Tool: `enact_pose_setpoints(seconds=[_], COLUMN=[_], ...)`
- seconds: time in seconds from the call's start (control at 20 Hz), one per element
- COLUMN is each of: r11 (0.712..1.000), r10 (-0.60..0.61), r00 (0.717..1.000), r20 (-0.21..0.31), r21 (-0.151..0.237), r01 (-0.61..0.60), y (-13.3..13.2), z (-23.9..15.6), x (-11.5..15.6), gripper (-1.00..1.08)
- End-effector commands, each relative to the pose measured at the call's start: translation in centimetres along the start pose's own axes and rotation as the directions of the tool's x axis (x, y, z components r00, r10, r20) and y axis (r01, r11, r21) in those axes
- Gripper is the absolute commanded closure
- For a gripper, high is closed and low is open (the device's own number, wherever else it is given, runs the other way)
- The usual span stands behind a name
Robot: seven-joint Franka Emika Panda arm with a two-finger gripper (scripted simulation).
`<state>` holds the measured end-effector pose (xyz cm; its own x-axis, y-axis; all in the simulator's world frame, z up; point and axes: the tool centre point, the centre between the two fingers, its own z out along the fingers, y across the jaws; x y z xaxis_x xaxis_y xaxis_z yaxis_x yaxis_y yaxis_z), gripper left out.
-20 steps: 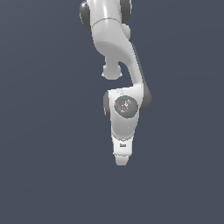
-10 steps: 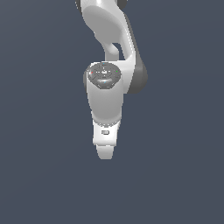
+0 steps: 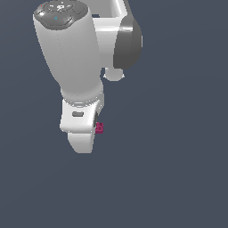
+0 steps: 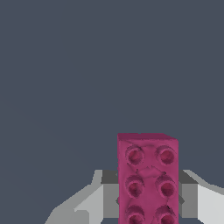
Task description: Pick up the object and move it to a goal position.
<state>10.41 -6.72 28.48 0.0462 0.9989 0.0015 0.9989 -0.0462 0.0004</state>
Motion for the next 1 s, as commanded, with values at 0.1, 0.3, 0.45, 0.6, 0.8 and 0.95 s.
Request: enact_pose_setpoints(seconds=[0.1,0.3,0.45,0.6,0.8,0.95], r11=[1.0,1.0,1.0,1.0,1.0,1.0], r10=[0.0,0.001,0.001,0.002,0.002,0.002], r00=[1.0,1.0,1.0,1.0,1.0,1.0], r20=[0.0,0.0,0.0,0.001,0.001,0.001], r21=[0.001,0.001,0.001,0.001,0.001,0.0], r01=[0.0,-0.001,-0.001,-0.002,-0.002,-0.002], y=[0.4,0.8,1.0,1.1,1.3,1.4], z=[-3.8,-6.1,-7.2,-8.0,-8.6,-8.8], x=[-2.0,-3.2,-3.9,-4.3,-4.6,-4.8], gripper=[1.08,1.08,1.08,1.08,1.08,1.08])
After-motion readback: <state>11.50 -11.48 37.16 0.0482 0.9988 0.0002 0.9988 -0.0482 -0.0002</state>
